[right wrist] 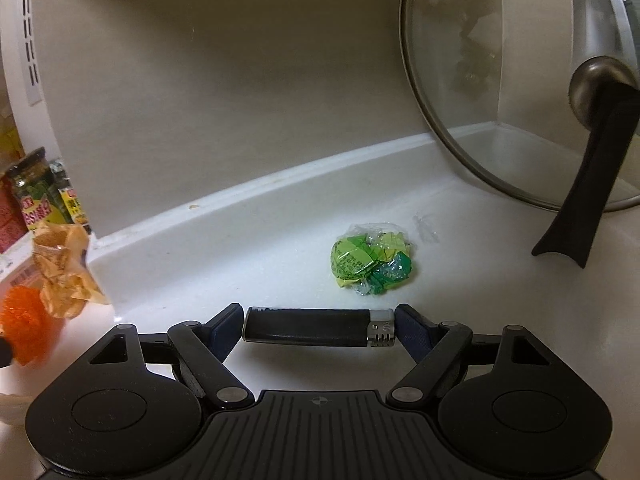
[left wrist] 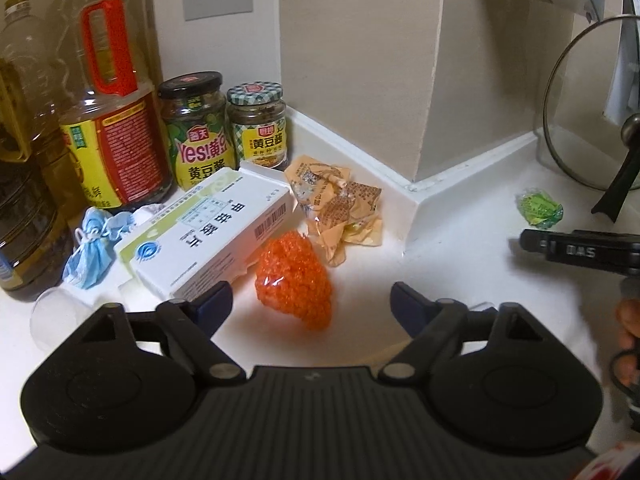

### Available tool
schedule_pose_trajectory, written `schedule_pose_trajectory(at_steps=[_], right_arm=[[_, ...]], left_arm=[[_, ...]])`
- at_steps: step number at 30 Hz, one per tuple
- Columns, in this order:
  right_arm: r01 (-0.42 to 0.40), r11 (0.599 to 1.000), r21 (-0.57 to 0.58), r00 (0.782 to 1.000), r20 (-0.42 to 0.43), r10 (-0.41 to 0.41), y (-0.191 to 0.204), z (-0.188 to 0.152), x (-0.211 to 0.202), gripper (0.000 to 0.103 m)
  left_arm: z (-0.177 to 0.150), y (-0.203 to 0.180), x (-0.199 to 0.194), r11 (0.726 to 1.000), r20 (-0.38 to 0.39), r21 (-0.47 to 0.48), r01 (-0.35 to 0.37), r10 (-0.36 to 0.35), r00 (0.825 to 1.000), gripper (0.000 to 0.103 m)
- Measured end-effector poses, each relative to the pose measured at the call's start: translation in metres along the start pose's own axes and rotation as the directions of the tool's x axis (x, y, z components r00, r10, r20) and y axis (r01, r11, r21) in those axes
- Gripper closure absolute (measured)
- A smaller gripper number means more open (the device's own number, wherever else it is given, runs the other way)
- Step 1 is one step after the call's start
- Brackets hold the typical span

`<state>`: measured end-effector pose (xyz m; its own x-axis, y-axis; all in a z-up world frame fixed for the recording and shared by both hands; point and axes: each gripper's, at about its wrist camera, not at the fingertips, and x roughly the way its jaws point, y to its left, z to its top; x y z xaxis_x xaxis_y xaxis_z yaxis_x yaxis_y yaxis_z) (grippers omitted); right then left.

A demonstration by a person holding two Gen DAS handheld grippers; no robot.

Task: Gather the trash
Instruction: 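Grasp the black lighter with the right gripper while the left gripper grasps the orange mesh bag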

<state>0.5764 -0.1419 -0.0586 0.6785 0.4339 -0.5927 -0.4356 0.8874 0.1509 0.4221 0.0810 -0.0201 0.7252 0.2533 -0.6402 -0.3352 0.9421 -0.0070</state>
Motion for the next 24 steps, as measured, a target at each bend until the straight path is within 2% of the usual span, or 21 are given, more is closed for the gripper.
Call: schedule_pose_trajectory(at_steps=[4, 7, 9, 10, 12, 15, 24], right_arm=[[-0.010, 1.000, -0.006, 1.000, 0.009, 0.010, 0.003, -0.001, -0.013, 0.022], [-0.015, 1.000, -0.005, 1.000, 0.010, 0.015, 0.002, -0.001, -0.019, 0.022], [-0.016, 1.000, -0.008, 1.000, 0.012, 0.016, 0.002, -0.001, -0.021, 0.022], [-0.017, 1.000, -0.009, 1.000, 0.013, 0.017, 0.002, -0.002, -0.022, 0.022], [-0.019, 1.000, -0.008, 1.000, 0.015, 0.019, 0.001, -0.002, -0.024, 0.022], [-0.021, 1.000, -0.005, 1.000, 0.018, 0.022, 0.000, -0.003, -0.034, 0.022], [-0.065, 0.998, 0.006, 0.998, 0.019, 0.065, 0.001, -0.013, -0.061, 0.022]], left_arm=[[0.001, -0.006, 0.013, 0.999, -0.001, 0.044, -0.030, 0.030, 1.000, 0.027], [0.001, -0.008, 0.022, 0.995, -0.014, 0.080, -0.054, 0.055, 0.998, 0.038], [0.000, -0.009, 0.029, 0.993, -0.037, 0.095, -0.071, 0.075, 0.996, 0.055], [-0.001, -0.008, 0.031, 0.992, -0.046, 0.095, -0.078, 0.083, 0.996, 0.060], [-0.002, -0.007, 0.031, 0.992, -0.046, 0.094, -0.081, 0.085, 0.995, 0.064], [-0.004, -0.007, 0.024, 0.992, -0.034, 0.097, -0.084, 0.088, 0.996, 0.069], [-0.008, -0.009, -0.023, 0.998, 0.001, 0.044, -0.043, 0.043, 0.999, 0.070]])
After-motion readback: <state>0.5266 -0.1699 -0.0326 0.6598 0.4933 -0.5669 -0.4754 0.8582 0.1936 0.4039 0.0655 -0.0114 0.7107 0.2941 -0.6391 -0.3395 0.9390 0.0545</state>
